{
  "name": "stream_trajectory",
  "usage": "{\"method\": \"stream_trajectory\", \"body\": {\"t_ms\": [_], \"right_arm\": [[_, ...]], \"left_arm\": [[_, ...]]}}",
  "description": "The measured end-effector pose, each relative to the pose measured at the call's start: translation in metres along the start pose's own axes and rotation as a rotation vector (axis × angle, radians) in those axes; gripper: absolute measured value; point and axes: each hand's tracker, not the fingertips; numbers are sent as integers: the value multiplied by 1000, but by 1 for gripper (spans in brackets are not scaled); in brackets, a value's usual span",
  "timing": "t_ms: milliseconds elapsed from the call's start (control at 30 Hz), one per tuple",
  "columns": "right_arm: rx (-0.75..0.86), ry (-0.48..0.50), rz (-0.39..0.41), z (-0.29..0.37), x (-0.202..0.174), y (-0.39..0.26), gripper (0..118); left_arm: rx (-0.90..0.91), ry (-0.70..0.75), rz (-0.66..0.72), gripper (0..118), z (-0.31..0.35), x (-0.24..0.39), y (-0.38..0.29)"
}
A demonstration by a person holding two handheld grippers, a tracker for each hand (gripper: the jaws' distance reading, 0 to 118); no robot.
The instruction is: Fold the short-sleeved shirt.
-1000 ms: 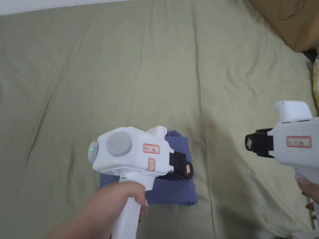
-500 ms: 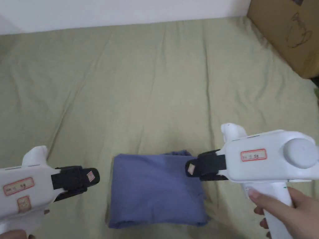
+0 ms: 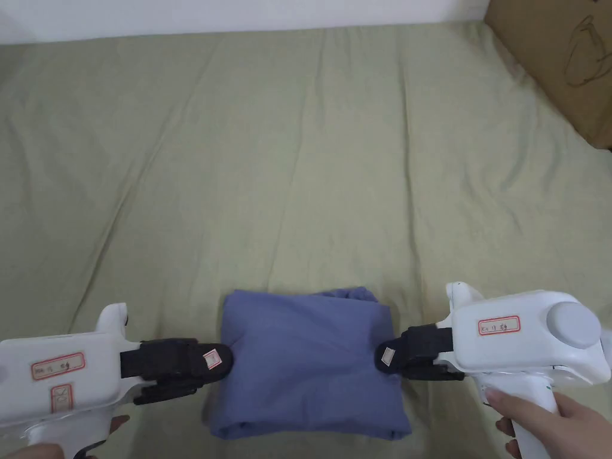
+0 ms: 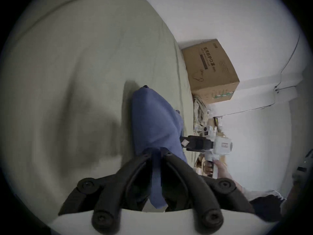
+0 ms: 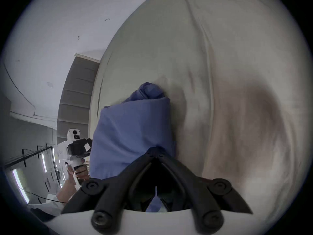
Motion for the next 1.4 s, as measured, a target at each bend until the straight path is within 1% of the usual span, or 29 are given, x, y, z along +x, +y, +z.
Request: {"method": "stream_trajectory", "body": {"t_ms": [33,67,100,133,167,267,300,333,433,467,500,567,633,700,767,867,967,1033,1067,1167,1200,1233,1267,1300,1333,1367,1400], "right_arm": [[0,4,-1,0,2,1,0],[-1,6,-6,-1,3,1,0],[0,11,-11,-2,3,0,0],[0,16,-15,-3,4,0,0],[0,18,-16,-3,5,0,0],[0,25,-22,-4,7,0,0],[0,30,-26,-4,8,0,0],[0,33,-30,-4,8,-1,0],[1,34,-34,-4,8,-1,0],[1,32,-31,-4,8,-1,0],[1,29,-27,-4,6,-1,0],[1,23,-18,-4,5,-1,0],[1,20,-12,-4,5,-1,0],[1,18,-12,-5,5,-1,0],[0,18,-15,-5,5,-1,0],[-2,18,-18,-5,5,-1,0],[-2,15,-18,-5,5,-1,0],[0,16,-22,-5,5,-1,0],[1,17,-25,-5,5,-1,0],[5,20,-37,-5,7,-2,0],[7,23,-42,-5,8,-3,0],[8,26,-47,-5,9,-3,0],[9,29,-51,-5,9,-3,0],[10,31,-54,-5,10,-3,0],[11,32,-55,-4,10,-3,0],[10,32,-54,-4,10,-3,0],[7,57,-60,-5,9,-4,0]], "left_arm": [[-13,-19,14,39,-3,-4,3],[-29,-48,49,61,-7,-8,4],[-41,-91,76,93,-10,-11,6],[-45,-155,107,110,-14,-15,7],[-40,-212,135,118,-18,-16,9],[-43,-292,186,118,-32,-16,16],[-62,-223,156,118,-19,-13,8],[-88,-209,142,118,-29,-21,15],[-121,-218,145,118,-27,-18,16],[-138,-211,145,118,-45,-18,29],[-153,-194,142,118,-49,-15,34],[-173,-175,113,118,-49,-7,41],[-154,-136,80,118,-38,-10,41],[-128,-145,111,114,-36,-14,45],[-99,-171,171,110,-22,-27,37],[-92,-174,174,110,-29,-26,33],[-119,-210,176,112,-55,-18,32],[-172,-269,189,116,-75,-12,23],[-198,-294,181,117,-86,-7,22],[-212,-264,117,116,-105,2,19],[-213,-265,106,111,-106,5,20],[-212,-260,108,98,-106,7,20],[-207,-226,98,75,-101,6,19],[-202,-166,80,62,-97,4,19],[-198,-45,50,62,-95,1,19],[-199,50,38,33,-93,-6,16],[-186,-57,93,32,-92,-16,16]]}}
